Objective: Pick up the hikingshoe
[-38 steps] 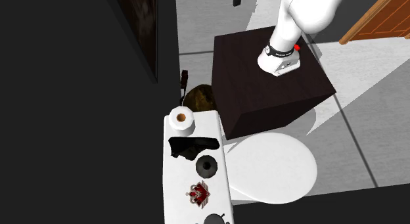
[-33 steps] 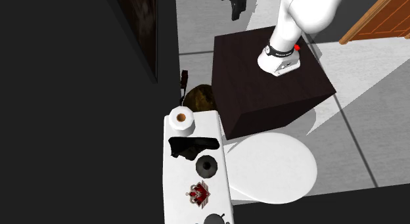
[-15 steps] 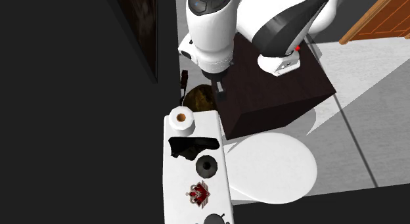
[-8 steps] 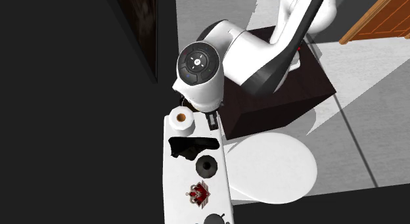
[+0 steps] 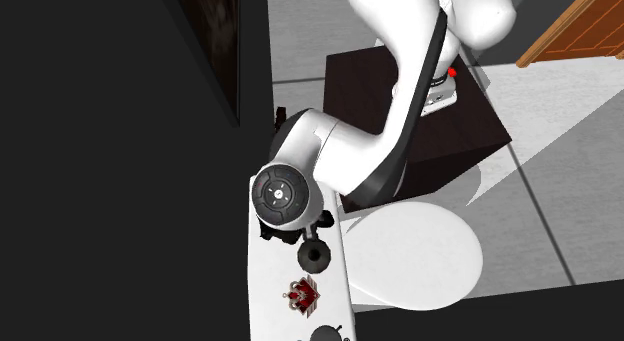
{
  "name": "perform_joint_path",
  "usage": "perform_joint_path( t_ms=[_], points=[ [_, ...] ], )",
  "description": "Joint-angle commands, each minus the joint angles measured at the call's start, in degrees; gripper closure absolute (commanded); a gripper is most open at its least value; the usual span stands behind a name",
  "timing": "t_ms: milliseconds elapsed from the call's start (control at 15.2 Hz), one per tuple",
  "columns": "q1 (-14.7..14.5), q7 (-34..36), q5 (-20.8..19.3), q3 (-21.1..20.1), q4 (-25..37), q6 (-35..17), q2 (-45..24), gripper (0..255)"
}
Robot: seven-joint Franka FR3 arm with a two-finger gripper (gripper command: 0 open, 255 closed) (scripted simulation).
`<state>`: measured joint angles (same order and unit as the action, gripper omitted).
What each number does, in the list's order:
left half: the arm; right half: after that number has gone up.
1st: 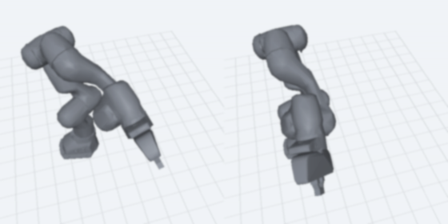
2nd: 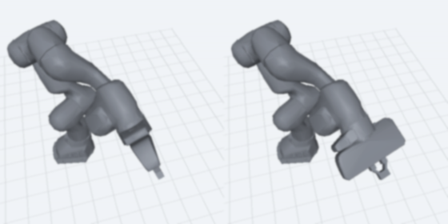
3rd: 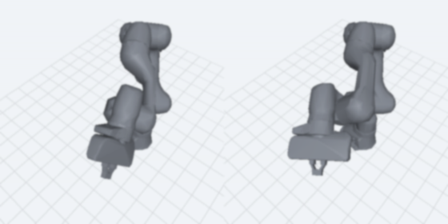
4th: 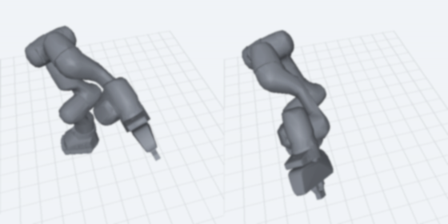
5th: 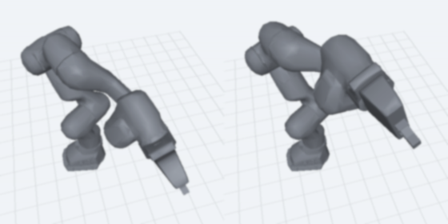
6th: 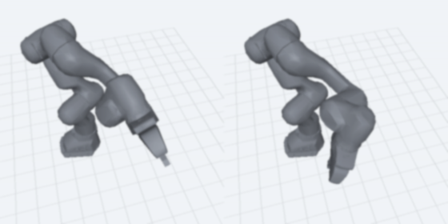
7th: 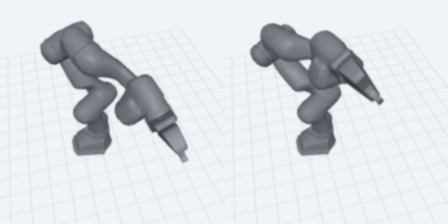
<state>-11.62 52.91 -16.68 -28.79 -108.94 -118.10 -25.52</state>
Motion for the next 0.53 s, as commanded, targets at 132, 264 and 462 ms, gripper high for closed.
perform_joint_path(
  t_ms=[132, 264, 462],
  points=[
    [-3.2, 3.0, -2.9, 1.8, 5.8, 0.2, -7.2, 0],
    [-3.7, 3.2, -3.2, 2.3, 5.7, -0.9, -8.2, 0],
    [-4.6, 3.5, -3.6, 3.5, 5.6, -2.5, -9.6, 0]
  ],
)
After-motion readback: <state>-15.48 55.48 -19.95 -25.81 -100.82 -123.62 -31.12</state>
